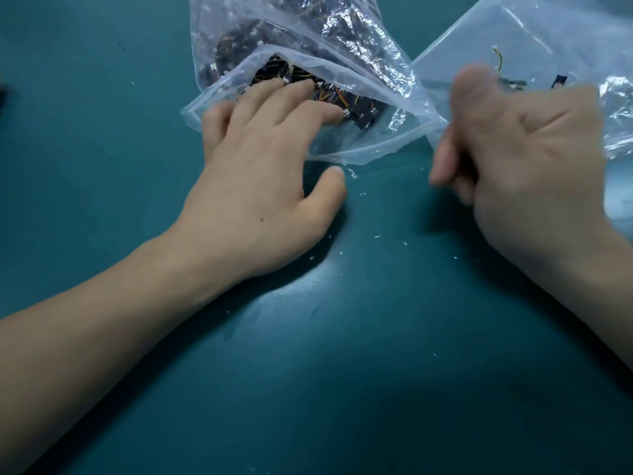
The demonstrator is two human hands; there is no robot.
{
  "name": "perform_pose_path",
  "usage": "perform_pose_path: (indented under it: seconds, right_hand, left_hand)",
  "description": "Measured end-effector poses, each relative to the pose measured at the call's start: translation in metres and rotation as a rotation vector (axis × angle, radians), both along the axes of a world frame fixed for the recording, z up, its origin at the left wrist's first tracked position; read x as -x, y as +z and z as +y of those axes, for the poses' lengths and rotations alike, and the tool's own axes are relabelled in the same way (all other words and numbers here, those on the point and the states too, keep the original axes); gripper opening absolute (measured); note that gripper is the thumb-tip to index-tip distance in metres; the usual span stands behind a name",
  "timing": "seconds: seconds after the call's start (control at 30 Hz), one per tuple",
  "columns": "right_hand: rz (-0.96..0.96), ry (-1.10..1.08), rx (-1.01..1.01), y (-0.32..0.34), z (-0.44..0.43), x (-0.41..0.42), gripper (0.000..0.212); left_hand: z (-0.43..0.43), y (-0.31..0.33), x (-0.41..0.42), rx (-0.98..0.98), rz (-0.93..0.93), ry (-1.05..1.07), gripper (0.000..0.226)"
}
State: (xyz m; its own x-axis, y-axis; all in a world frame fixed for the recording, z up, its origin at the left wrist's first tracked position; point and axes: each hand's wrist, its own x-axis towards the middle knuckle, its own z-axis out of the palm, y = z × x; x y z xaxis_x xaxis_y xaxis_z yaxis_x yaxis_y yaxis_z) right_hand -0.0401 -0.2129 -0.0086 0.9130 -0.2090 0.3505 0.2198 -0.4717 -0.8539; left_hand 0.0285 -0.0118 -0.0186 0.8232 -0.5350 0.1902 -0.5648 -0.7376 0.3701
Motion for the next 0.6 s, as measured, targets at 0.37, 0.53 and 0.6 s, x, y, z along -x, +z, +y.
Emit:
perform_pose_path:
  seconds: [0.37, 0.53, 0.6]
  right_hand:
    - [0.043, 0.284, 0.485, -0.011, -0.001, 0.003, 0.059]
    - [0.034, 0.253, 0.472, -0.013, 0.000, 0.003, 0.057]
    - [0.042, 0.255, 0.475, -0.012, -0.001, 0.003, 0.057]
  left_hand:
    - [0.001, 0.001, 0.001, 0.074, -0.019, 0.028, 0.062]
    - [0.003, 0.003, -0.001, 0.250, -0.020, 0.033, 0.052]
    - [0.004, 0.003, -0.005, 0.394, -0.021, 0.059, 0.038]
